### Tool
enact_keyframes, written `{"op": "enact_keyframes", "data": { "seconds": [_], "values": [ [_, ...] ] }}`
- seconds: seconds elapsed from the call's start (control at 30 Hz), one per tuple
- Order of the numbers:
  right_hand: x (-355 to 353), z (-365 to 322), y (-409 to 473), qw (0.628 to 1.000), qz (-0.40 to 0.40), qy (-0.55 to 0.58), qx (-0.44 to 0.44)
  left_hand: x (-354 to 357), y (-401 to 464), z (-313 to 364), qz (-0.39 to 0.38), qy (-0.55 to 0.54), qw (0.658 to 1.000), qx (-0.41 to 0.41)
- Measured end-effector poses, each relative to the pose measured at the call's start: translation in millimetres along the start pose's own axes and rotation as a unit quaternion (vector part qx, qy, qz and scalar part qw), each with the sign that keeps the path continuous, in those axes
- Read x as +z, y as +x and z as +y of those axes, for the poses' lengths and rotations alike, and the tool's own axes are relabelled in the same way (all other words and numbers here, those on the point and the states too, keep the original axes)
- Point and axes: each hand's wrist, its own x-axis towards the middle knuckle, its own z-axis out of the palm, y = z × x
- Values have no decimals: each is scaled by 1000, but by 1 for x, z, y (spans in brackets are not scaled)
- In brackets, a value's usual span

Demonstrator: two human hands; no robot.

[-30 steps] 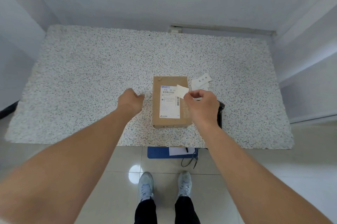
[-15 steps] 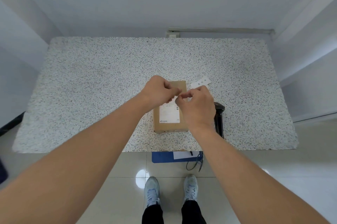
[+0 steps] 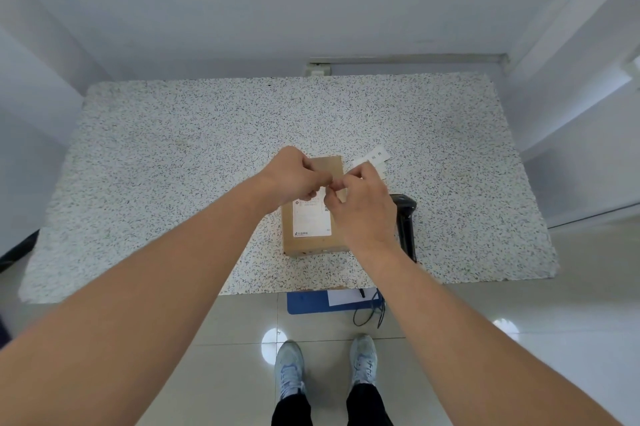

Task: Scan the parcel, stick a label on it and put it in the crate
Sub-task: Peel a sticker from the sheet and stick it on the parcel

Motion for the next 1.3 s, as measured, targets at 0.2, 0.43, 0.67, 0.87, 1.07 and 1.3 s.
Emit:
{"op": "enact_keyframes", "data": {
  "seconds": [0.2, 0.43, 0.67, 0.87, 1.07, 1.3],
  "values": [
    [-2, 3, 1, 1000, 14, -1, -20, 2, 0, 2, 2, -6, 1000, -7],
    [-3, 6, 7, 999, 23, -14, -42, 3, 1, 8, -2, -35, 999, -31],
    [1, 6, 15, 996, 28, -41, -78, -3, 8, 9, 2, -30, 999, -43],
    [4, 19, 20, 996, -4, 75, -39, -13, 17, 8, 3, -24, 999, -41],
    [20, 37, 32, 964, -63, 202, 161, -21, 20, 4, -62, -67, 996, -6],
    [23, 43, 40, 869, -123, 398, 266, -27, 24, -2, -91, -97, 991, 14]
  ]
}}
